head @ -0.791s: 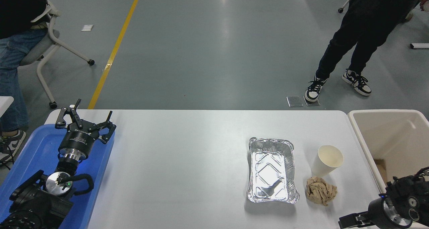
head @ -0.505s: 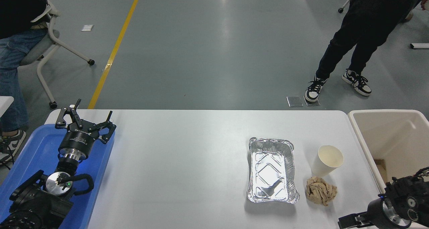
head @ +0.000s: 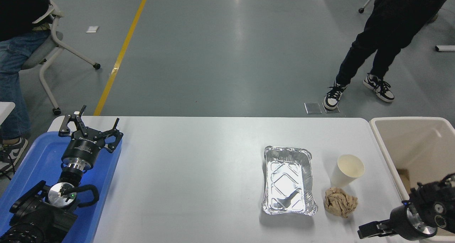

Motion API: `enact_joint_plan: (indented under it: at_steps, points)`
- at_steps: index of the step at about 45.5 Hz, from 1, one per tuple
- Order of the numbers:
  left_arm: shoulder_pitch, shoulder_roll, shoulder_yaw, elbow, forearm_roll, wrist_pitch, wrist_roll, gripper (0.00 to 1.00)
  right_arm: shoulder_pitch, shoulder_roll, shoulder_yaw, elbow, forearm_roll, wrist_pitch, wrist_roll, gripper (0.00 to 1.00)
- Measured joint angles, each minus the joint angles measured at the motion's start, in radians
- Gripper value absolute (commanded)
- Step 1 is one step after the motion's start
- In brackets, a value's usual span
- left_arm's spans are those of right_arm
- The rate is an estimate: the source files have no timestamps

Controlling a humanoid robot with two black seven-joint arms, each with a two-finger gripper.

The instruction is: Pick up paper cup place in dustbin

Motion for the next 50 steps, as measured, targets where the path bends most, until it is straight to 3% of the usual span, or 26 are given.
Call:
enact_joint_plan:
  at_steps: [14, 22, 28, 38, 50]
  points:
    - [0.000, 0.000, 0.002, 0.000, 0.000, 0.000, 0.000, 0.99, 0.324, -0.279, 0.000, 0.202, 0.105, 0.124, -0.001, 1.00]
    - [0.000, 0.001, 0.002, 0.000, 0.000, 0.000, 0.000, 0.99, 0.567, -0.332, 0.000, 0.240, 0.129, 0.146, -0.005, 1.00]
    - [-0.001, 0.001, 0.003, 0.000, 0.000, 0.000, 0.001, 0.99, 0.750, -0.276, -0.002, 0.229, 0.139, 0.153, -0.014, 1.00]
    - [-0.002, 0.000, 0.004, -0.001, 0.000, 0.000, 0.002, 0.99, 1.014, -0.093, -0.130, 0.138, 0.193, 0.159, -0.019, 1.00]
    - [-0.003, 0.001, 0.004, -0.001, 0.000, 0.000, 0.002, 0.99, 1.339, 0.241, -0.664, -0.065, 0.534, 0.161, 0.019, 1.00]
